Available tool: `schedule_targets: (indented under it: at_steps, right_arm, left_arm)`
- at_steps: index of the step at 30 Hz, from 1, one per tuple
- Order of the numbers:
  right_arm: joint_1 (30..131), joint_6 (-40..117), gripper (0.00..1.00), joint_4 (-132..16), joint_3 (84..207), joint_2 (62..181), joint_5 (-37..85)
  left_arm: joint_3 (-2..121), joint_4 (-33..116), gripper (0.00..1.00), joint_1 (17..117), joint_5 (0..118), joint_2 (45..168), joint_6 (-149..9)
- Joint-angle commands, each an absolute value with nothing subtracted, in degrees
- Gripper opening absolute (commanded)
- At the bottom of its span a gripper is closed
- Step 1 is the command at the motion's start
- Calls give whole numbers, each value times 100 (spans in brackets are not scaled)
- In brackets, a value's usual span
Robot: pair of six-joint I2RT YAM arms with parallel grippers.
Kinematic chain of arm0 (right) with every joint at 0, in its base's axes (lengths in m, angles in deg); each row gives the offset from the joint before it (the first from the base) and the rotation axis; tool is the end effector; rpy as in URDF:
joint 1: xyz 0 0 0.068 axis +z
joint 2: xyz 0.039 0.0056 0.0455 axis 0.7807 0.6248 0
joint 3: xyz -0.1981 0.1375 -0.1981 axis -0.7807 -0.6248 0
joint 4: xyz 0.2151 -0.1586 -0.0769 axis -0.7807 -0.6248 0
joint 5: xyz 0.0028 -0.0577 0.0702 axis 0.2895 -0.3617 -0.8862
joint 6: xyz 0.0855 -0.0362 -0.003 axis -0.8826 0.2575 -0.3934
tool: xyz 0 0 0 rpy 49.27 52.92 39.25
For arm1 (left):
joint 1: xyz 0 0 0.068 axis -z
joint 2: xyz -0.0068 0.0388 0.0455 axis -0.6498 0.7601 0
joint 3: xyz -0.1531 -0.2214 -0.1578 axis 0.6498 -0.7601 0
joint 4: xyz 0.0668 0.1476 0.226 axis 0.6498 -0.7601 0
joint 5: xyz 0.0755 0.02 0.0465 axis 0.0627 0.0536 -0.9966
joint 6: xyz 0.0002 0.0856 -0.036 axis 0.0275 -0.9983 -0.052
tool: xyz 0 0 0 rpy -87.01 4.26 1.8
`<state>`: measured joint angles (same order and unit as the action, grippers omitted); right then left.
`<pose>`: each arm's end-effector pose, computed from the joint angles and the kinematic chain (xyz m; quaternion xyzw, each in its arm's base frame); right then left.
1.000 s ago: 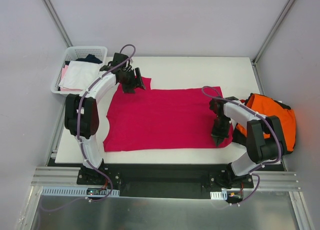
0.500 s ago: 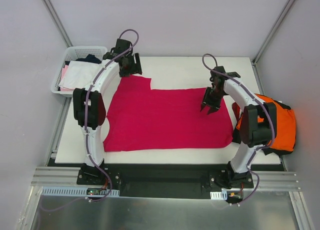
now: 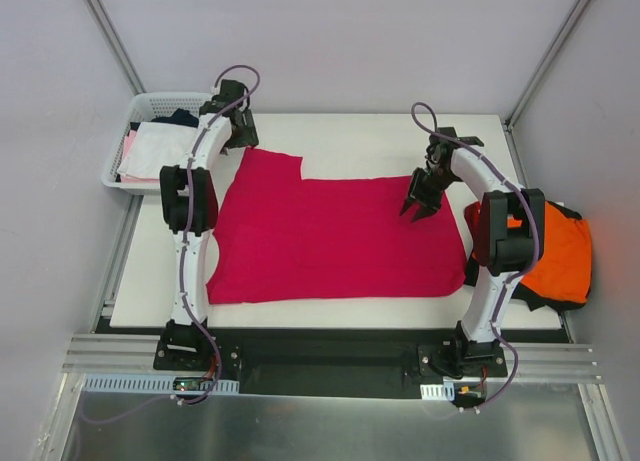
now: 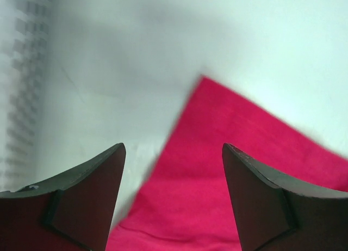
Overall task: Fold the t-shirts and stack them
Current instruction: Fold the tshirt
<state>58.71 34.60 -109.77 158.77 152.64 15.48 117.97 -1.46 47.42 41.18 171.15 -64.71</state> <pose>0.4298 0.0796 0.1971 0.0106 0.9825 0.1587 0.0966 0.6197 -0.0605 0.2079 -0.1143 0.9294 0.0065 0.3507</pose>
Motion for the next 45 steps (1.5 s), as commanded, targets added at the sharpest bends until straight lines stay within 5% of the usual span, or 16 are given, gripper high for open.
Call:
schedule_targets:
  at_steps: [1,11,45]
  right_arm:
    - [5889,3794,41,-11373,16092,15099,1413]
    - [5889,3882,40,-11479,16224,15134,1413]
    - [5827,3838,39,-11215,15565,14835,1360]
  left_arm:
    - [12500,-156,73,4527,4102,17229,-6264]
    - [12403,328,72,4413,5544,17555,-6009]
    - [11683,451,71,4430,6133,17529,-5947]
